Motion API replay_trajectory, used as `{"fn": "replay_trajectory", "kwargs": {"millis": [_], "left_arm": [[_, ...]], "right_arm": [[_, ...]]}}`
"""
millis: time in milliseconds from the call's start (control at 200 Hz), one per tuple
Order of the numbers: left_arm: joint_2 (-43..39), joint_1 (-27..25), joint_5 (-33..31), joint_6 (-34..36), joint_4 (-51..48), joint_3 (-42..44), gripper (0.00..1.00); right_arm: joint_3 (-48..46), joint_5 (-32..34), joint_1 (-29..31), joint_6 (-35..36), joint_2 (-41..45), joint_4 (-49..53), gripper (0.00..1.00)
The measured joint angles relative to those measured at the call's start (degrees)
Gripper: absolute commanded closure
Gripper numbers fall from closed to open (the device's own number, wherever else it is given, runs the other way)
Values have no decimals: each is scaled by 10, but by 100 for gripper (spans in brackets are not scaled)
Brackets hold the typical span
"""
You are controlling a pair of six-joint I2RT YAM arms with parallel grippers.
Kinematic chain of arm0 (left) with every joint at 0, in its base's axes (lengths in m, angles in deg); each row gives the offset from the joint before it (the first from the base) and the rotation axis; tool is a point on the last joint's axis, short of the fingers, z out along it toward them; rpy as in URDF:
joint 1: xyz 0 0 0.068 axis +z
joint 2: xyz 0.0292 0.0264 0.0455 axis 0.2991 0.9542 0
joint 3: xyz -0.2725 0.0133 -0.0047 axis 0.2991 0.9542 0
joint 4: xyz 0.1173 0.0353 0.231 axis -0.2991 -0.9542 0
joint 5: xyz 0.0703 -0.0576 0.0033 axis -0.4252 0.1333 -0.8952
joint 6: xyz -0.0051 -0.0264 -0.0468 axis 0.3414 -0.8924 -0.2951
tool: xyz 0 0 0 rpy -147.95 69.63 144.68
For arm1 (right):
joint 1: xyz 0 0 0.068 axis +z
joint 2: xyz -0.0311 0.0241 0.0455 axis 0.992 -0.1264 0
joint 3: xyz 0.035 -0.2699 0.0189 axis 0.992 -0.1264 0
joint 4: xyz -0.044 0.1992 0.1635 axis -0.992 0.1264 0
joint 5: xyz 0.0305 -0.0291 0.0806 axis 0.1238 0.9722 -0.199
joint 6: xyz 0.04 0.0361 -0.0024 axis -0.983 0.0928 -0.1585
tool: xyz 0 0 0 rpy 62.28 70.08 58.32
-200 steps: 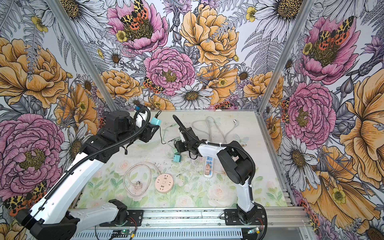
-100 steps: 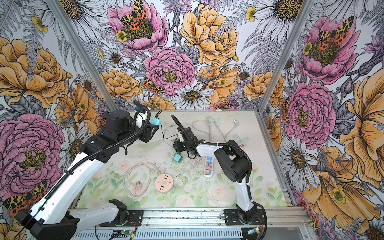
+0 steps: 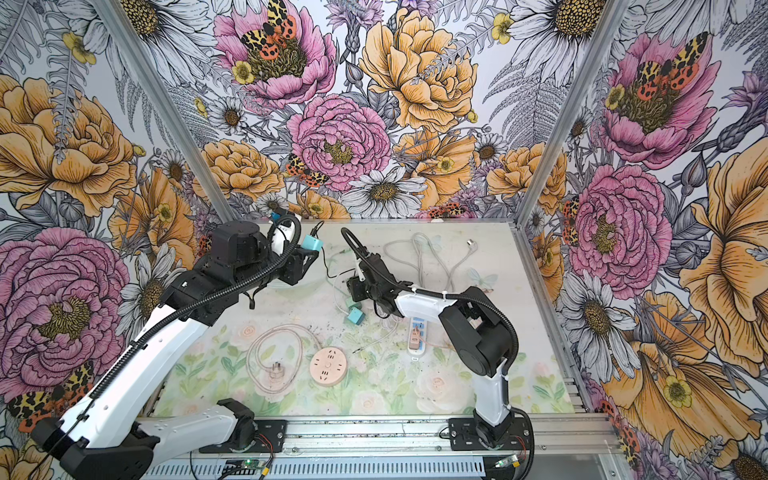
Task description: Insert the plug
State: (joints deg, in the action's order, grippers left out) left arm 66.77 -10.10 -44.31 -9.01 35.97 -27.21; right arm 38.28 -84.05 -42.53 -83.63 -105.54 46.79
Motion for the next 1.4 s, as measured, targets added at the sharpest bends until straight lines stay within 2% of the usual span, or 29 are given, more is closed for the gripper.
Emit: {"fn": "replay_trajectory", "kwargs": {"millis": [530,611,796,921,1191,1286,1401], "left_arm": [[-2,0,8,0,0,0,66],[-2,0,10,0,0,0,66],[-2,0,10,0,0,0,66],[-2,0,9,0,0,0,66],[-2,0,7,-4,14,0,67],[-2,0,1,-7,23,0,67],[-5,0,-13,-14,30,8,67]], "right_arm": [[83,38,0,11,-83,9,51],[98,42,0,12,-101,3,61],[104,48,0,3,-120,-2,99],[103,42,0,14,-111,19,100],[82,-69,-16,58,0,146,100],[54,-143,-44,60,48,168,100],[35,-242,-90,56,68,181,100]]}}
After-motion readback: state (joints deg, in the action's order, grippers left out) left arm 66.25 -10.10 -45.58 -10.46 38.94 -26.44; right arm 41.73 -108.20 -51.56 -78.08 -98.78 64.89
